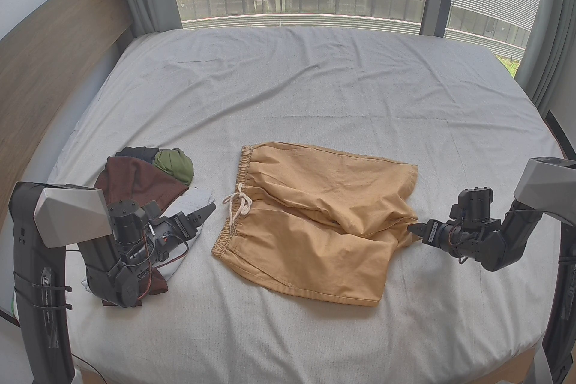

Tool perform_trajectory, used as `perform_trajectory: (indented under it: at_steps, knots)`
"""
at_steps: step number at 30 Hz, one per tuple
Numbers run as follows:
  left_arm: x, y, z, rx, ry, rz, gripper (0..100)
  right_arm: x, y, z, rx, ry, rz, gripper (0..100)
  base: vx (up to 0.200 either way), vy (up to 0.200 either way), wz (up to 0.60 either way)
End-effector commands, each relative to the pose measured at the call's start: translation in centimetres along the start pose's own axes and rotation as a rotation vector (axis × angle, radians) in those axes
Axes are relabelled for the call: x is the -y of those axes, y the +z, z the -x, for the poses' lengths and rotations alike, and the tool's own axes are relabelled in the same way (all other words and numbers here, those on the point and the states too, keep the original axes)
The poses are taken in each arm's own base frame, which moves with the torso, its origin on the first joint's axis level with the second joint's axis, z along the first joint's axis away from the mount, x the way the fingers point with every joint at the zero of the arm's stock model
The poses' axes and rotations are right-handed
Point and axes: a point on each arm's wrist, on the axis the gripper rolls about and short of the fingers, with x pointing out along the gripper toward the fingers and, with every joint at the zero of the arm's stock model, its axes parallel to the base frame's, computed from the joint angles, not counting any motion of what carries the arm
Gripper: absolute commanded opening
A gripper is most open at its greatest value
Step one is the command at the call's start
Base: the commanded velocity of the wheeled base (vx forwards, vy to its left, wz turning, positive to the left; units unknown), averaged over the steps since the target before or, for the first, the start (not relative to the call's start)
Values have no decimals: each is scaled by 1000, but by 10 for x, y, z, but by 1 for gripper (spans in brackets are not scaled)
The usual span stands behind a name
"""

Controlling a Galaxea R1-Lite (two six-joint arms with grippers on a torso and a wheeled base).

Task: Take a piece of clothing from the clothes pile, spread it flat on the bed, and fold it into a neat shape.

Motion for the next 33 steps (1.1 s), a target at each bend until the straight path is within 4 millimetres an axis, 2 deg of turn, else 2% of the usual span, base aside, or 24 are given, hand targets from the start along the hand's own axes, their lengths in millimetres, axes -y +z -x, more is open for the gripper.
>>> perform_trajectory:
  at_steps: [1, 8, 15, 24, 29, 30, 33]
  knots:
    - [0, -2, -1, -4, -1, 1, 100, -13, -10, 21, 4, 42, 25, 100, 0, 0, 0]
    - [0, -3, -1, -7, 0, 2, 100, -40, -46, 31, -22, 144, 96, 100, 0, 0, 0]
    - [-1, -1, 0, -3, 1, 1, 100, -51, -79, 16, -125, 183, 137, 100, 0, 0, 0]
    - [-1, -1, 0, -4, 1, 2, 100, -53, -101, 16, -167, 200, 163, 100, 0, 0, 0]
    - [-1, -2, 0, -5, 4, 2, 100, -52, -106, 17, -189, 193, 145, 100, 0, 0, 0]
    - [-2, -2, 0, -5, 4, 2, 100, -55, -108, 19, -190, 200, 139, 0, 0, 0, 0]
    - [-2, -2, 0, -5, 4, 2, 100, -63, -109, 24, -168, 244, 130, 0, 0, 0, 0]
